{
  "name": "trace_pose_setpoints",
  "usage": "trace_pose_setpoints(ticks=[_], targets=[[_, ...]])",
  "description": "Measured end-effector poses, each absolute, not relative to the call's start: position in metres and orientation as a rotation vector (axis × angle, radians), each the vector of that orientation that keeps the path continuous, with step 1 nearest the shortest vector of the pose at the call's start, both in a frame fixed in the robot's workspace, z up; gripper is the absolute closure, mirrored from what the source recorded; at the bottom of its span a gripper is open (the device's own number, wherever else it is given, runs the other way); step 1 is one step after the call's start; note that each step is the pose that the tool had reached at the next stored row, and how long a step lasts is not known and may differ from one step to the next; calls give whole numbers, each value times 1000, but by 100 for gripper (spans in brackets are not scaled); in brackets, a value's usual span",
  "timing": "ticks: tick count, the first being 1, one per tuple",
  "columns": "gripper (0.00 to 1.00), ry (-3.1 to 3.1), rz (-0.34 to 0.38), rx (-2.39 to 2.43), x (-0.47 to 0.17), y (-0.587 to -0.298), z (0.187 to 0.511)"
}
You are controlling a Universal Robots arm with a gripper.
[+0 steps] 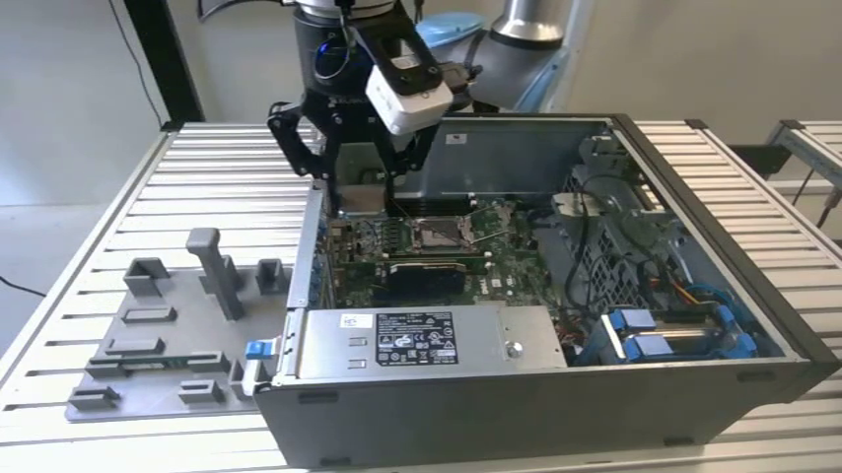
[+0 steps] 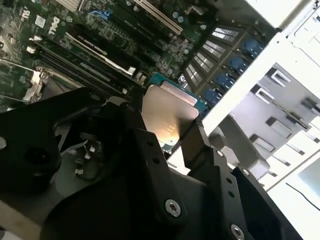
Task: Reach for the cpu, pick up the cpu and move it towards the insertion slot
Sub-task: 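Pick up the cpu and move it towards the insertion slot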
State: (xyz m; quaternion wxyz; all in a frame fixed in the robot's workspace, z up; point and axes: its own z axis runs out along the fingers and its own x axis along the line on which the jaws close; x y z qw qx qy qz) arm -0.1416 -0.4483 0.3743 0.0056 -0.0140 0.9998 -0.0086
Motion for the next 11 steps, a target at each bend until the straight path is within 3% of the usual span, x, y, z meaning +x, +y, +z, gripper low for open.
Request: trace_pose_setpoints(ticks=[11], targets=[[100, 3130, -27, -31, -103, -448, 374]])
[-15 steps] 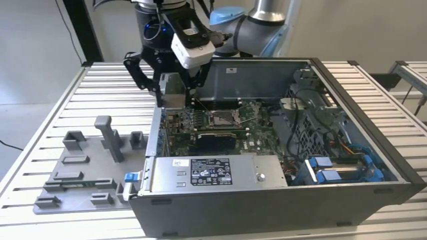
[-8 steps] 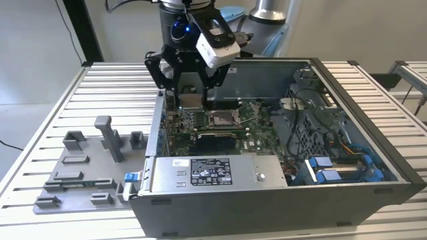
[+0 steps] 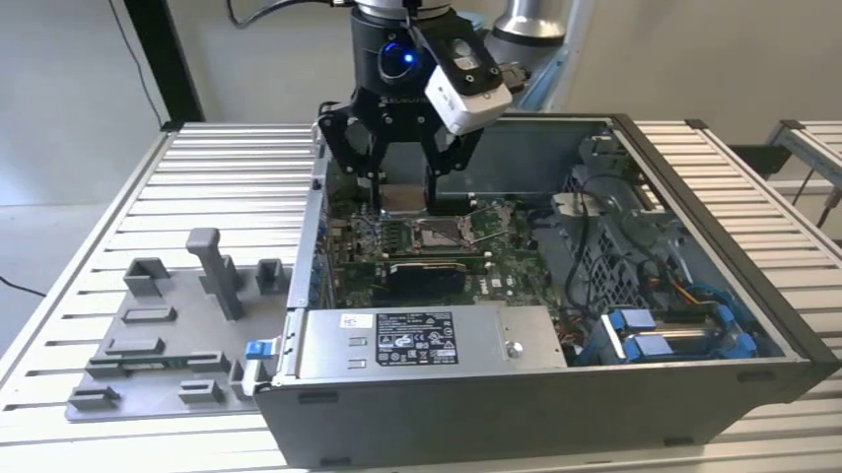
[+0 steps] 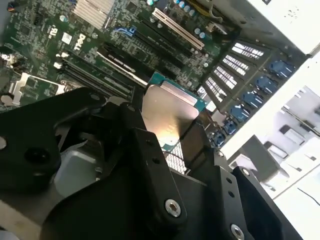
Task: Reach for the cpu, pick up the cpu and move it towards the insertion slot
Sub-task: 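Pick up the cpu and move it towards the insertion slot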
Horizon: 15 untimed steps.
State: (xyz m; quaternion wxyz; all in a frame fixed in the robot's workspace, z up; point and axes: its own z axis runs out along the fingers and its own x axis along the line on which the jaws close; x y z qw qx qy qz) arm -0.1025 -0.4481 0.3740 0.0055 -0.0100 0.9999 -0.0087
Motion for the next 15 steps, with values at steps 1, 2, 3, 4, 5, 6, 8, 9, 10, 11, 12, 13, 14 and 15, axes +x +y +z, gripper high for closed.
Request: trace_pose_setpoints(ticks=[1, 2, 3, 4, 5, 6, 8, 9, 10, 11, 12, 13, 14, 15], targets=[[100, 3130, -27, -31, -99, -448, 374], [100, 3130, -27, -31, -94, -448, 374], [100, 3130, -27, -30, -90, -448, 374], [100, 3130, -27, -30, -86, -448, 374], [100, 3130, -27, -30, -82, -448, 374], [100, 3130, -27, -29, -79, -448, 374], [100, 3130, -27, -28, -71, -448, 374], [100, 3130, -27, -28, -68, -448, 374], [100, 3130, -27, -28, -64, -447, 374], [100, 3130, -27, -27, -61, -447, 374], [100, 3130, -27, -27, -59, -447, 374], [100, 3130, -27, -27, -56, -447, 374], [100, 3130, -27, -26, -54, -447, 374], [100, 3130, -27, -26, -52, -447, 374]])
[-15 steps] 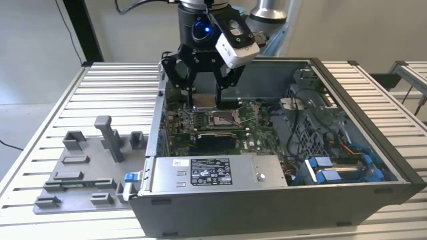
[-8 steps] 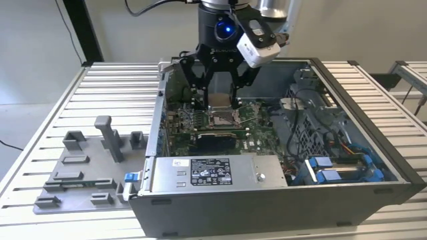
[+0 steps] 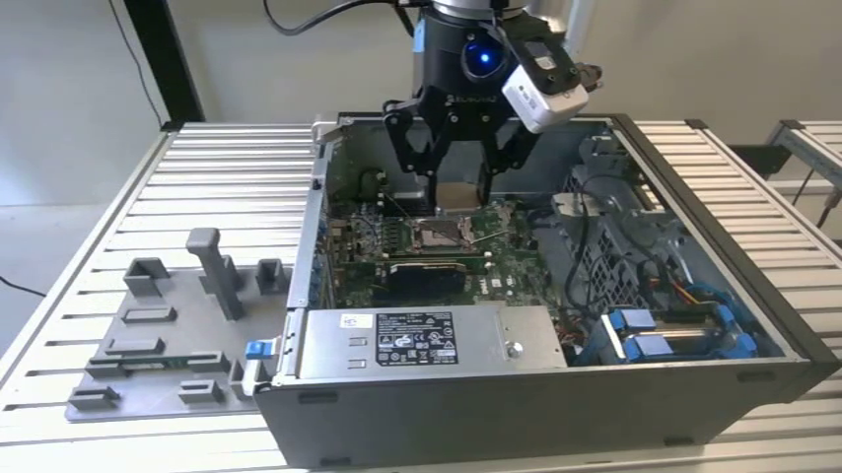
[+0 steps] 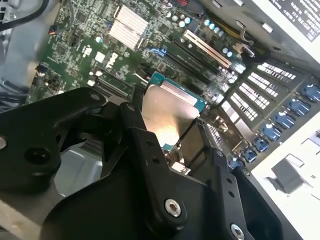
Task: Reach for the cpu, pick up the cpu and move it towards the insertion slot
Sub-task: 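Pick up the cpu and move it towards the insertion slot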
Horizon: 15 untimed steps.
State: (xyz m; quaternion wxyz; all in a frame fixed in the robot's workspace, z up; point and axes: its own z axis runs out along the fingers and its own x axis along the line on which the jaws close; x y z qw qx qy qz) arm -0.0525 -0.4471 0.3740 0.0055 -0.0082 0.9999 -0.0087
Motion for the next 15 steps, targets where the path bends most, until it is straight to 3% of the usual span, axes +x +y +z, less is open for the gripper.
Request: trace_pose_setpoints(ticks=[15], targets=[[100, 3130, -27, 57, -49, -445, 374]])
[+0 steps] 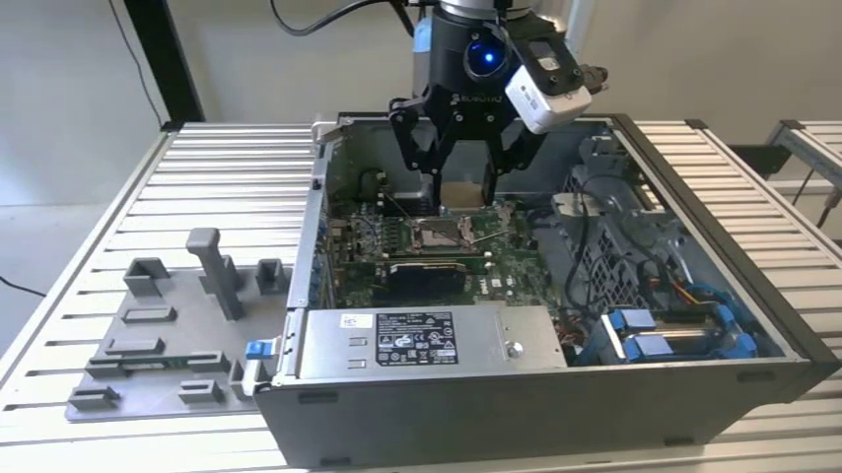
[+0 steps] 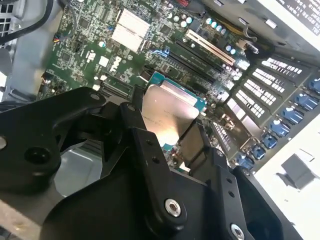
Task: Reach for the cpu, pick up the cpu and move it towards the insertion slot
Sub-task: 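Pick up the cpu and move it towards the insertion slot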
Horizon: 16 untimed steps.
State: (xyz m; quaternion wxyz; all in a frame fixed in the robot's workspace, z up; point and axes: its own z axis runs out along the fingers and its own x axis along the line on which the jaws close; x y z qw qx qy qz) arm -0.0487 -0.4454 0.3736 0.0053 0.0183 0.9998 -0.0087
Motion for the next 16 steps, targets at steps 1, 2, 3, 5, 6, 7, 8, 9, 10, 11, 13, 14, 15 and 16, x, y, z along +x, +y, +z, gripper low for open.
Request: trace_pose_setpoints(ticks=[1, 2, 3, 5, 6, 7, 8, 9, 10, 11, 13, 14, 15, 16], targets=[[100, 3130, -28, 57, -49, -444, 374], [100, 3130, -28, 57, -49, -443, 374], [100, 3130, -28, 57, -49, -440, 373], [100, 3130, -30, 57, -49, -436, 373], [100, 3130, -30, 57, -49, -434, 373], [100, 3130, -31, 57, -49, -431, 373], [100, 3130, -31, 57, -49, -429, 373], [100, 3130, -32, 57, -49, -426, 373], [100, 3130, -32, 57, -49, -423, 373], [100, 3130, -33, 57, -49, -421, 372], [100, 3130, -34, 57, -49, -416, 372], [100, 3130, -34, 57, -49, -413, 372], [100, 3130, -35, 57, -49, -410, 372], [100, 3130, -35, 57, -49, -407, 371]])
